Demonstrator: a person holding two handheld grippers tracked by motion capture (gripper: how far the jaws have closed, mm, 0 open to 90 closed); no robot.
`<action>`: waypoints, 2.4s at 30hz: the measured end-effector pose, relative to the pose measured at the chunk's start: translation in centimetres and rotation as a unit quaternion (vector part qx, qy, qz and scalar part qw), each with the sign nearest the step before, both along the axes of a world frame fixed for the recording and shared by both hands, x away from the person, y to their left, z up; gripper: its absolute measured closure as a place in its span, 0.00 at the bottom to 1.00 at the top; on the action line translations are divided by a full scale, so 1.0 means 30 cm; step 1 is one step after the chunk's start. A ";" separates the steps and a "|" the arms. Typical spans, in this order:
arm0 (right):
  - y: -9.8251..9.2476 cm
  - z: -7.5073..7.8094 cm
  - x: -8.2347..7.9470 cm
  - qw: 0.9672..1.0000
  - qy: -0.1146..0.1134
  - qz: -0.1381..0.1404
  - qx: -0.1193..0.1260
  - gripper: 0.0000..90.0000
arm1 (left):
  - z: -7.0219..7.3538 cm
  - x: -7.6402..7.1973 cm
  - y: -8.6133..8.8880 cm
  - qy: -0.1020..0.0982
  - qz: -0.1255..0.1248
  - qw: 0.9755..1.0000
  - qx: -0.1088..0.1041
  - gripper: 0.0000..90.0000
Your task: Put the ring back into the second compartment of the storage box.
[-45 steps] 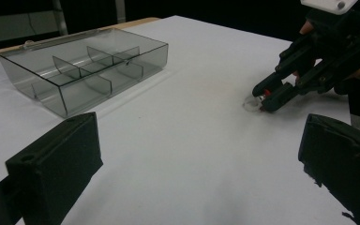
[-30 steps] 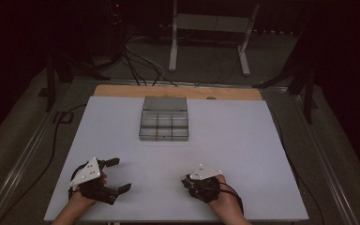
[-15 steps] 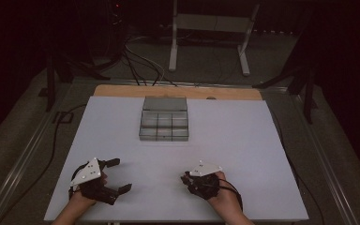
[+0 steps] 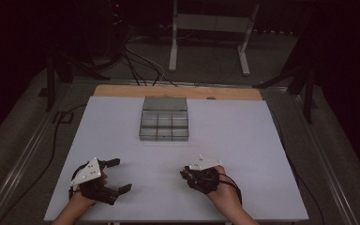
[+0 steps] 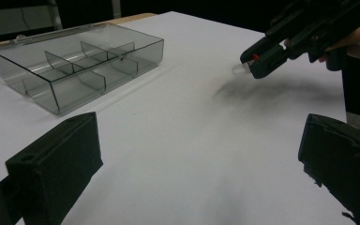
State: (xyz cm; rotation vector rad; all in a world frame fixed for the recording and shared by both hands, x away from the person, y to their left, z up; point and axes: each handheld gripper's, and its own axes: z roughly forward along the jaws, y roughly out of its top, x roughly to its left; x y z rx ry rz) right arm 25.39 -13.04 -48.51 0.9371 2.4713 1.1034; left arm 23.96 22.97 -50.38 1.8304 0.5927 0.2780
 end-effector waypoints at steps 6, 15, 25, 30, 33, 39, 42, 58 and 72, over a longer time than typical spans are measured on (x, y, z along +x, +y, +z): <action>0.007 0.011 0.019 1.000 0.002 -0.001 0.002 0.81 | 0.001 0.000 0.002 -0.001 0.000 1.000 -0.001 0.01; 0.014 0.032 0.051 1.000 -0.001 -0.003 0.005 0.81 | 0.001 0.000 0.002 -0.002 0.000 1.000 -0.001 0.01; 0.027 0.056 0.088 1.000 -0.003 -0.006 0.012 0.81 | 0.002 -0.001 0.002 -0.002 0.000 1.000 -0.002 0.01; 0.031 0.069 0.106 1.000 -0.006 -0.010 0.017 0.81 | 0.002 -0.001 0.003 -0.002 0.000 1.000 -0.002 0.01; 0.034 0.079 0.117 1.000 -0.007 -0.011 0.019 0.81 | 0.003 -0.002 0.003 -0.002 0.000 1.000 -0.003 0.01; 0.039 0.099 0.143 1.000 -0.013 -0.015 0.022 0.81 | 0.002 -0.002 0.002 -0.002 0.000 1.000 -0.002 0.01; 0.043 0.108 0.154 0.999 -0.016 -0.016 0.023 0.81 | 0.002 -0.002 0.002 -0.002 -0.001 1.000 -0.001 0.01; 0.069 0.145 0.220 0.999 -0.023 -0.020 0.024 0.81 | 0.002 -0.003 0.000 -0.002 -0.003 1.000 -0.001 0.01; 0.090 0.157 0.274 0.999 -0.021 -0.027 0.026 0.81 | 0.003 -0.004 0.000 -0.001 -0.003 1.000 -0.002 0.01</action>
